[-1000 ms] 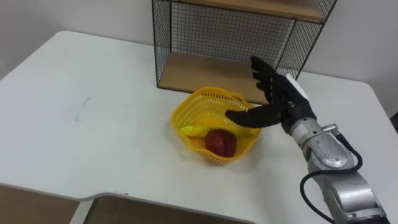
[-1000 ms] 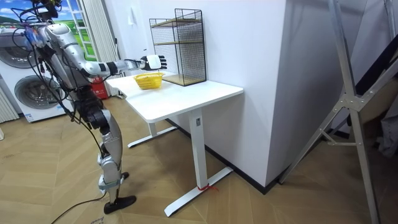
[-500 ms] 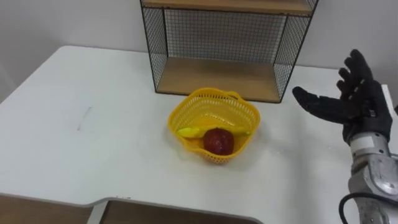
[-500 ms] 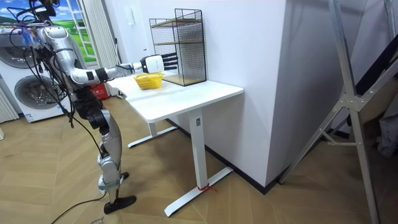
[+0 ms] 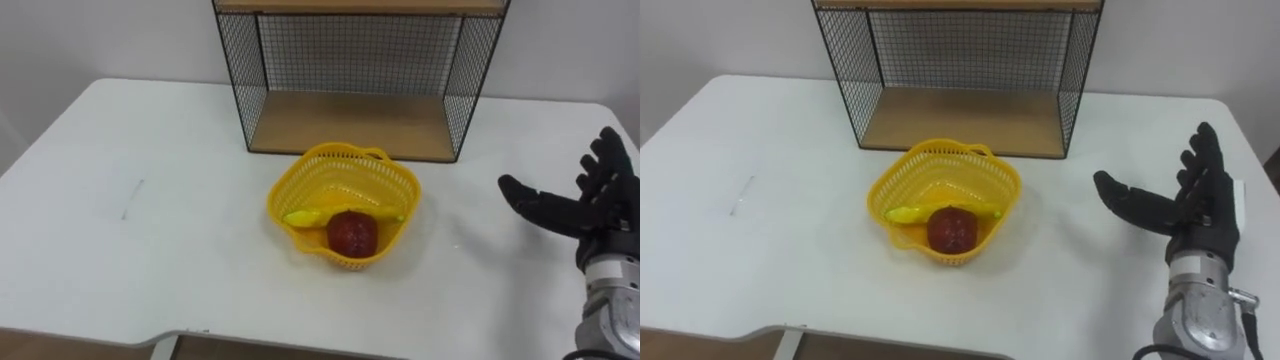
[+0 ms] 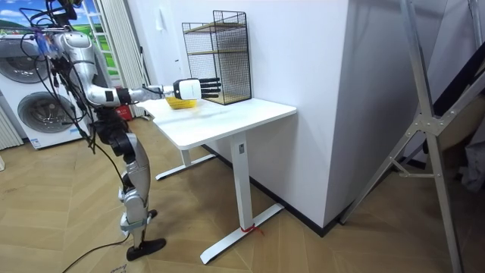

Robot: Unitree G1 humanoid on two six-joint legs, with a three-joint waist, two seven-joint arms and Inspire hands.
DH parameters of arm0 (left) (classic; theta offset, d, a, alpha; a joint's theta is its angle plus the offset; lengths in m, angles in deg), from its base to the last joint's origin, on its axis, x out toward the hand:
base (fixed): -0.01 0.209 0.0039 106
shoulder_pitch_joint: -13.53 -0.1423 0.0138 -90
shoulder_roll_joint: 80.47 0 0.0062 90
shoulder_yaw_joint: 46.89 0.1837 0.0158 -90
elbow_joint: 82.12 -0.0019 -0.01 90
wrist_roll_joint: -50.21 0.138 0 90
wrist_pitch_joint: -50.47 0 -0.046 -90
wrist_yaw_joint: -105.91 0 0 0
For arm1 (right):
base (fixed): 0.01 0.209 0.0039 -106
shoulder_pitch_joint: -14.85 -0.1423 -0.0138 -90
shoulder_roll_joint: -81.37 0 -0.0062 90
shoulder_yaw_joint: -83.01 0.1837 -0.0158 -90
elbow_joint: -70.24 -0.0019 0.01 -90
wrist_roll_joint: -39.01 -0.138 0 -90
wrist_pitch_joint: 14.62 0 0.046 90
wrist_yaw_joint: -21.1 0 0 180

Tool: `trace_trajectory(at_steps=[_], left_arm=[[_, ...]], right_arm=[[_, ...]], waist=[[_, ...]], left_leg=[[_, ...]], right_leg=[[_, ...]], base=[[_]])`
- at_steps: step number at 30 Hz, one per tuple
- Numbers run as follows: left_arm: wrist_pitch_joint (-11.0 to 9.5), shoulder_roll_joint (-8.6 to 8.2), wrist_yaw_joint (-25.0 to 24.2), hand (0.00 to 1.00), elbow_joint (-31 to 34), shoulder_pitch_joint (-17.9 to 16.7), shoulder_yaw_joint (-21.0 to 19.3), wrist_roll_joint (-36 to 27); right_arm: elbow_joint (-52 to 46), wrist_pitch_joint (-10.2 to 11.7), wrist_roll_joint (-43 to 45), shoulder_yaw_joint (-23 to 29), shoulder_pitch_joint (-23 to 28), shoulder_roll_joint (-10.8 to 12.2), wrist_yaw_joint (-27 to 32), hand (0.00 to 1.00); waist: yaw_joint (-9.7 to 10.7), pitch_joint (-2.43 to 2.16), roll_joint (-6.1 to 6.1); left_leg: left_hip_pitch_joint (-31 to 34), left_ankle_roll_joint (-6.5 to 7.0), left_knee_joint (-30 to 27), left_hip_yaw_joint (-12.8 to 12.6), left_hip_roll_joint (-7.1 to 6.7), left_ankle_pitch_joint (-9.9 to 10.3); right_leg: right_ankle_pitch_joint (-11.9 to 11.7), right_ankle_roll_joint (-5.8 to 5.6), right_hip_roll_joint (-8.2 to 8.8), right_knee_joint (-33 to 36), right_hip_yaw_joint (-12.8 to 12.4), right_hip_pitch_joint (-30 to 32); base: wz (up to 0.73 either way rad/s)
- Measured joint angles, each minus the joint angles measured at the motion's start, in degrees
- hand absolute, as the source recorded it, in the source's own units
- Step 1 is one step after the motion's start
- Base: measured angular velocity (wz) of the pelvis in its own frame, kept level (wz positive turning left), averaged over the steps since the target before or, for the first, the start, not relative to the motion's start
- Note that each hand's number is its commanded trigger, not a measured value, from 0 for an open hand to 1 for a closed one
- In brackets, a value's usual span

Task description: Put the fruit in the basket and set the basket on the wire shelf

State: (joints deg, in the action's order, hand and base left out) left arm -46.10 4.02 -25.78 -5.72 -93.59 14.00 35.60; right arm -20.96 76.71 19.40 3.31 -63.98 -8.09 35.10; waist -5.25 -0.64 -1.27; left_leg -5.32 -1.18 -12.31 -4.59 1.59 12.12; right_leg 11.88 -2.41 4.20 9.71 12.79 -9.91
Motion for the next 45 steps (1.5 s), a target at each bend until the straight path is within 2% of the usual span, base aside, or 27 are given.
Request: trace_trajectory(at_steps=[3,6,9,11,14,15,17,19,22,25,28,32,34,38,45], left_arm=[[-1.1,-0.01,0.3,0.0,4.0,0.7,0.3,0.6],[-1.7,-0.01,-0.2,0.0,8.2,1.1,1.7,0.6],[-2.3,-0.01,-1.7,0.0,10.0,1.5,4.0,0.6],[-2.6,-0.01,-2.7,0.0,10.5,1.6,5.2,0.6],[-2.7,-0.08,-5.1,0.0,11.7,2.2,7.6,0.6],[-2.7,-0.15,-6.2,0.0,13.0,2.1,8.9,0.5],[-3.5,-0.17,-8.4,0.0,15.0,2.2,11.2,-0.5],[-5.0,-0.17,-12.0,0.0,16.6,2.4,14.0,-1.1],[-6.1,-0.18,-16.9,0.0,17.0,3.5,17.7,-2.4],[-6.2,-0.19,-21.7,0.0,17.0,4.0,20.0,-4.1],[-6.2,-0.29,-26.1,0.0,17.0,4.9,21.1,-6.0],[-6.2,-0.42,-30.3,0.0,17.1,5.4,21.3,-7.3],[-6.2,-1.04,-32.4,0.0,17.1,6.0,22.0,-7.3],[-6.4,-1.06,-34.2,0.0,17.1,6.4,24.4,-8.6],[-6.5,-1.11,-35.8,0.0,17.1,6.4,26.1,-12.4]], right_arm=[[0.0,0.8,-0.3,0.0,0.0,0.8,-1.0,0.0],[0.0,1.2,-0.6,0.0,0.6,1.6,-2.3,0.0],[0.0,1.3,-1.7,-0.3,1.8,2.3,-3.7,0.0],[0.0,1.3,-2.6,-0.7,2.2,2.3,-4.3,0.0],[0.0,2.3,-1.9,-1.8,3.4,3.0,-5.1,0.0],[0.0,2.7,-1.8,-2.3,3.7,3.9,-5.5,0.0],[0.0,3.1,-1.9,-3.5,3.7,4.8,-6.5,0.0],[0.0,3.9,-1.9,-5.5,3.6,4.8,-8.4,0.0],[0.0,5.2,-2.2,-6.6,3.6,4.7,-9.7,0.0],[0.2,5.3,-2.5,-7.0,3.6,4.8,-10.6,0.0],[0.2,5.4,-2.6,-7.3,3.6,5.1,-11.4,0.0],[0.5,6.2,-2.6,-7.4,3.6,6.2,-12.3,0.0],[0.7,6.3,-2.7,-7.5,3.6,6.4,-13.0,0.0],[2.5,7.6,-3.1,-9.4,3.3,6.5,-14.5,0.0],[4.0,7.6,-3.1,-11.0,3.3,6.6,-16.0,0.0]], waist=[[0.3,0.06,-0.05],[0.3,0.33,-0.25],[0.4,0.35,-0.62],[0.4,0.53,-0.99],[1.0,0.58,-1.03],[1.2,0.64,-0.94],[1.7,0.68,-0.83],[2.1,0.69,-0.74],[2.2,0.7,-0.79],[2.5,0.76,-0.83],[2.9,1.15,-0.98],[3.4,1.14,-1.08],[3.5,1.16,-1.07],[3.7,1.22,-0.82],[3.8,1.6,-0.07]], left_leg=[[-0.1,0.01,-0.3,0.0,0.0,0.0],[0.1,0.01,-0.2,0.0,0.0,0.0],[0.1,0.01,-0.4,0.1,0.0,0.0],[0.1,0.01,-0.5,0.0,0.0,0.0],[0.1,0.01,-0.5,0.0,0.0,0.0],[0.2,0.0,-0.5,0.1,0.0,0.0],[0.4,0.01,-0.6,0.0,-0.01,0.0],[0.9,0.03,-1.1,0.0,-0.01,0.0],[1.7,0.04,-1.4,0.0,0.02,0.0],[1.7,0.05,-1.7,0.0,0.06,0.0],[1.8,0.11,-2.2,0.0,0.15,0.1],[2.1,0.12,-2.3,-0.1,0.24,0.1],[1.9,0.12,-2.3,-0.2,0.28,0.1],[1.6,0.12,-2.4,-0.4,0.37,0.1],[1.8,0.13,-2.6,-1.4,0.43,0.1]], right_leg=[[0.0,0.0,0.02,0.0,0.1,-0.1],[0.0,0.0,0.02,0.0,0.0,0.0],[0.0,0.01,0.01,0.0,0.0,-0.1],[0.0,0.01,0.01,0.1,0.0,-0.1],[0.0,0.01,0.0,0.1,0.0,-0.1],[0.0,0.01,0.0,0.0,0.0,-0.1],[0.0,0.01,0.02,0.0,0.0,0.0],[0.0,0.01,0.03,0.1,0.0,0.3],[0.0,0.05,0.03,0.2,0.0,0.8],[0.0,0.05,0.03,0.5,0.0,0.9],[0.0,0.04,0.03,1.0,-0.1,1.2],[0.0,0.05,-0.01,1.3,-0.3,1.8],[0.0,0.05,-0.01,1.7,-0.3,1.8],[0.0,0.05,-0.01,1.9,-0.5,1.7],[0.0,0.08,-0.02,1.9,-1.5,2.2]], base=[[0.0],[0.0],[0.0],[0.0],[0.0],[0.0],[0.0],[0.0],[0.0],[0.0],[0.0],[-0.02],[0.0],[-0.04],[-0.06]])
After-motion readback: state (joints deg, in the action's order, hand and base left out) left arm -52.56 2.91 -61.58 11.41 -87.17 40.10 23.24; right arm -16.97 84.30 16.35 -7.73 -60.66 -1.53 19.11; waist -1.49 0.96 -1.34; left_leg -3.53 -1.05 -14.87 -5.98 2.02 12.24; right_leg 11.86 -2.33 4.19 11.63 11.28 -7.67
